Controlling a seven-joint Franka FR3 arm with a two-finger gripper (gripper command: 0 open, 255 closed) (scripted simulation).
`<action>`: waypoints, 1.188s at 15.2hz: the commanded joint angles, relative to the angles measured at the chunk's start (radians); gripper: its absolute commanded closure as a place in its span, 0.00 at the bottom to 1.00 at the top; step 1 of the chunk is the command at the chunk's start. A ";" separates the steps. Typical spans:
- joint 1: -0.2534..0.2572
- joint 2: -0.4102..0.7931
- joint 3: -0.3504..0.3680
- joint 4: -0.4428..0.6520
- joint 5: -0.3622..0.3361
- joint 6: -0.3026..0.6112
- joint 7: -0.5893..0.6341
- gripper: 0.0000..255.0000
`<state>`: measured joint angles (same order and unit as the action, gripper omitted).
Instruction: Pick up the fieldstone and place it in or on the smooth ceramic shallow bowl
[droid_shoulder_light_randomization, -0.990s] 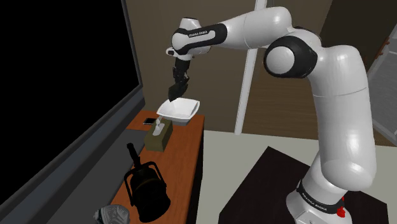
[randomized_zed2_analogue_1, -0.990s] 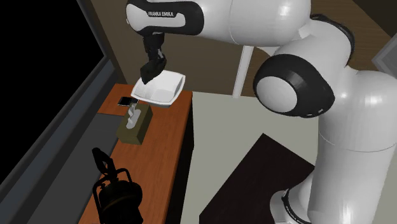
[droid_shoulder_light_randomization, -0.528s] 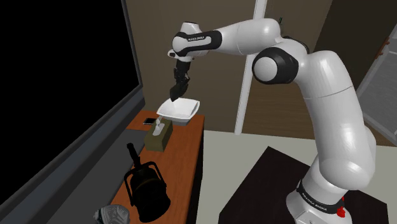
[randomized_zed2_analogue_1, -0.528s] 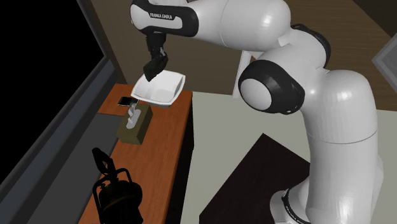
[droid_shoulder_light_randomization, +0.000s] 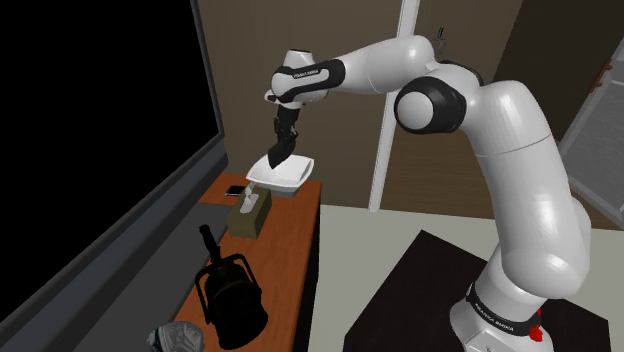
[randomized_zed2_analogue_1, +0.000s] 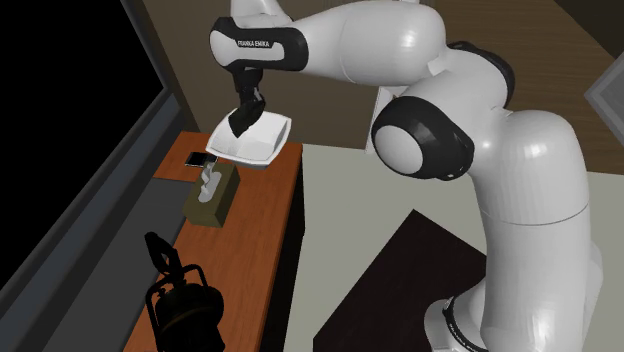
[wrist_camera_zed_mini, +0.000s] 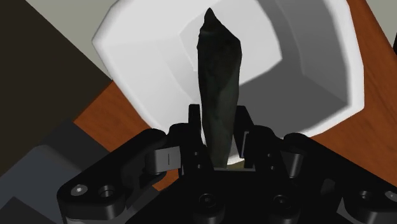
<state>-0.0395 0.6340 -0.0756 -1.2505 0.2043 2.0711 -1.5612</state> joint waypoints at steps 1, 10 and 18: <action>0.000 0.003 0.001 -0.026 0.003 0.029 -0.006 1.00; 0.000 0.015 0.003 -0.055 0.007 0.070 -0.013 1.00; 0.000 0.015 0.003 -0.055 0.007 0.070 -0.013 0.00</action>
<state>-0.0394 0.6491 -0.0725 -1.3051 0.2112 2.1408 -1.5743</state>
